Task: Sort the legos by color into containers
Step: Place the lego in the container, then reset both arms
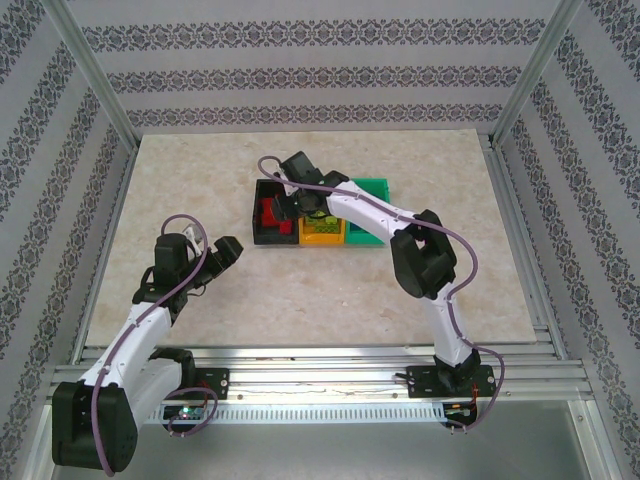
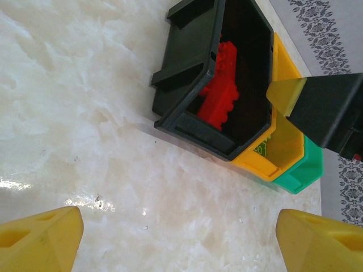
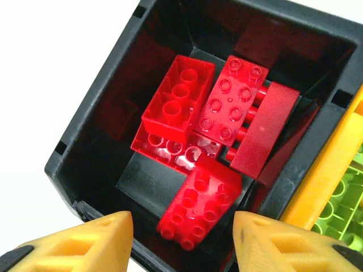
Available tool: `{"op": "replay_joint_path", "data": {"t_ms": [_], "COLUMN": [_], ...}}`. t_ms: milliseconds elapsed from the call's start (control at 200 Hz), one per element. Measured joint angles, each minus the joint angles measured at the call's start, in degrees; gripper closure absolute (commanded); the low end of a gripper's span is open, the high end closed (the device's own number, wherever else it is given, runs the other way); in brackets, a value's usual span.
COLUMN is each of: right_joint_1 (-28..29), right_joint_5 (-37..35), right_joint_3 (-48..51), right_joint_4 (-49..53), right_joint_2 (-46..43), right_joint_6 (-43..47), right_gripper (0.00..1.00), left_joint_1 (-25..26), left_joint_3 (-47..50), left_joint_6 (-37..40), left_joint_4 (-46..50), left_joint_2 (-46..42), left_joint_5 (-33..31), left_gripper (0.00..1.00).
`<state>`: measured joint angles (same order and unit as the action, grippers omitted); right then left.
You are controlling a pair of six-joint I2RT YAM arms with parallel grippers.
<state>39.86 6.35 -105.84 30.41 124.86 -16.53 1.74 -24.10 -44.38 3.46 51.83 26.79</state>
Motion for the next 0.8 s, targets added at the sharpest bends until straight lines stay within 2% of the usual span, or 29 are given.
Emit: {"op": "replay_joint_path", "data": {"t_ms": [165, 445, 749, 799], "right_joint_1": [0.0, 0.0, -2.47, -3.96], "right_joint_5": [0.04, -1.11, -8.46, -10.12], "right_joint_3": [5.53, 20.72, 40.5, 43.95], "right_joint_4": [-1.49, -4.83, -8.2, -8.55], "right_joint_2": [-3.56, -17.9, -36.96, -40.33], "right_joint_6": [-0.04, -1.57, -1.92, -1.9], "right_gripper": [0.48, 0.48, 0.44, 0.41], "left_joint_1": [0.0, -0.2, -3.43, -3.98], "left_joint_3": [0.0, -0.61, -3.15, -3.28], "left_joint_6": [0.0, 1.01, 6.6, 8.02], "left_joint_4": [0.0, 0.13, 0.96, 1.38], "left_joint_2": [0.35, 3.08, 5.84, 5.88], "left_joint_5": [-0.04, -0.48, -3.58, -4.92], "left_gripper": [0.12, 0.11, 0.11, 0.06]}}
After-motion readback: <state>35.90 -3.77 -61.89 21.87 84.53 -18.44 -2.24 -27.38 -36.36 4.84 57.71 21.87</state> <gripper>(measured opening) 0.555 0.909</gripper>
